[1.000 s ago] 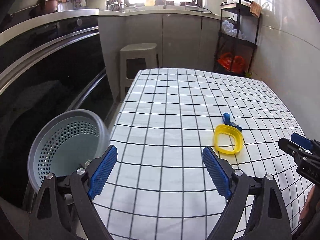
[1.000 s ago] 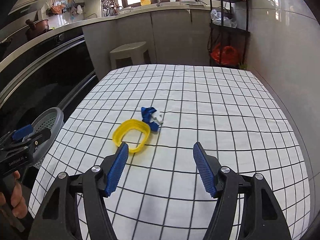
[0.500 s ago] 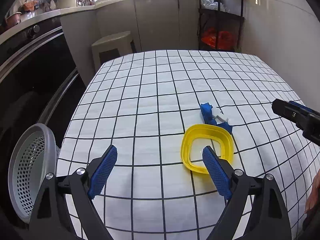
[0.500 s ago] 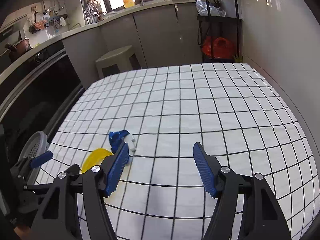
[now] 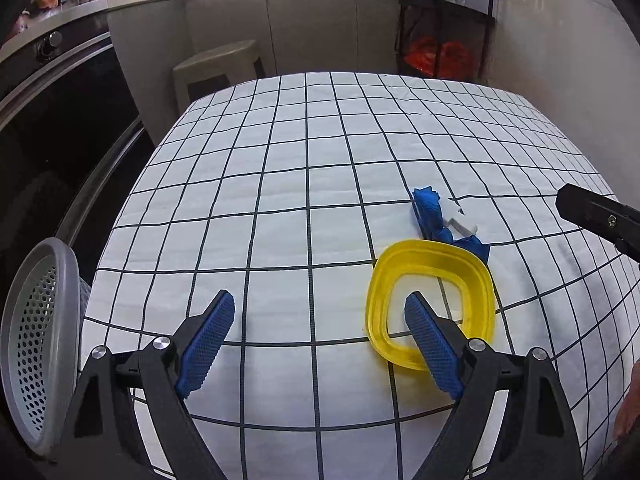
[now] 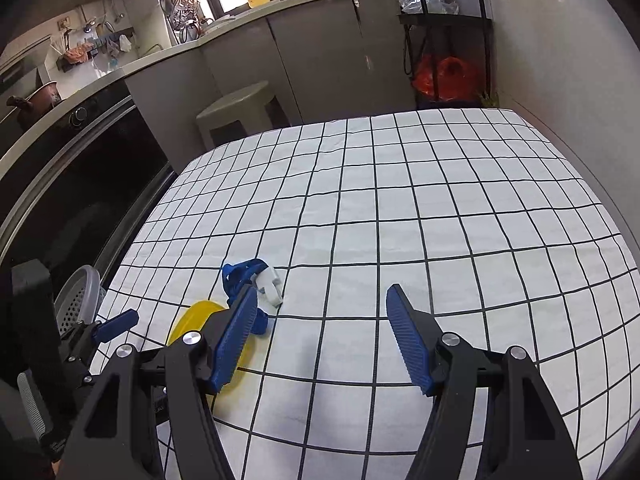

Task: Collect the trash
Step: 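Grasp the yellow plastic lid by its rim with the left tool, then grasp the blue cloth with the white clip with the right tool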

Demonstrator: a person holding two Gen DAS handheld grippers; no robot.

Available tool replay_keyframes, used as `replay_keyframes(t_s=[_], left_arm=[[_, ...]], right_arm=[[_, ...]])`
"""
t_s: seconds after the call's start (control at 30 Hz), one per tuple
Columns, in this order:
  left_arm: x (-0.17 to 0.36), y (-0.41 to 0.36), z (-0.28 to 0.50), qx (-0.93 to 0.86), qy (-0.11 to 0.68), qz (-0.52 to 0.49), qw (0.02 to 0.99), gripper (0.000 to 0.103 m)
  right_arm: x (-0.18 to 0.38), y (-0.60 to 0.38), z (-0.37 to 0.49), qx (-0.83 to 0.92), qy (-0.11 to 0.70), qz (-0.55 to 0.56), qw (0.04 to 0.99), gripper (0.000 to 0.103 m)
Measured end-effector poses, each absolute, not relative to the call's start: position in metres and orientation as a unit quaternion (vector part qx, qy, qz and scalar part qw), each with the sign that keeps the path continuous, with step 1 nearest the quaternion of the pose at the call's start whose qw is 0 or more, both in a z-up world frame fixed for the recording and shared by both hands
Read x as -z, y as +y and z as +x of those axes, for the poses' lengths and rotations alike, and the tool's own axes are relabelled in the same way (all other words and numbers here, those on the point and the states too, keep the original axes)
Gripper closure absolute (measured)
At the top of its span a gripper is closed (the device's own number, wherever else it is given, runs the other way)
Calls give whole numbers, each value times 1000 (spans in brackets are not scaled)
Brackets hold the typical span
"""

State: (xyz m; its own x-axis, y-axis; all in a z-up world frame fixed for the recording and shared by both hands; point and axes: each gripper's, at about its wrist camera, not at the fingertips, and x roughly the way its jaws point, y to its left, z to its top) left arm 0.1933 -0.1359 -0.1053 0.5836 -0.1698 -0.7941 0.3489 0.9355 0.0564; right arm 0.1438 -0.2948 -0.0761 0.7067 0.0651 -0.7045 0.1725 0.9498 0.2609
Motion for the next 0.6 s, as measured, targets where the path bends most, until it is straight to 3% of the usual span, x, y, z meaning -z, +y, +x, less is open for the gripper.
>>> replay_keyframes(t_s=[0.17,0.23,0.3,0.33,0.4,0.6], left_arm=[[109,-139,194,157,443,97,877,46],[107,-140,193,166,444,95,875,63],[107,-142,191,172,446,96,873,86],[107,-143,190,173,447,97,872,91],[106,-143,188,170,446,99,873,97],[94,-130,186,156,432,93,884,99]], right_arm=[[79,-297,147,31,386,156,909,39],[81,-299,147,33,388,159,907,39],[83,-300,147,33,391,162,906,39],[83,-300,148,31,392,163,905,39],[84,-299,149,29,394,161,904,39],[85,-291,153,22,399,150,904,39]])
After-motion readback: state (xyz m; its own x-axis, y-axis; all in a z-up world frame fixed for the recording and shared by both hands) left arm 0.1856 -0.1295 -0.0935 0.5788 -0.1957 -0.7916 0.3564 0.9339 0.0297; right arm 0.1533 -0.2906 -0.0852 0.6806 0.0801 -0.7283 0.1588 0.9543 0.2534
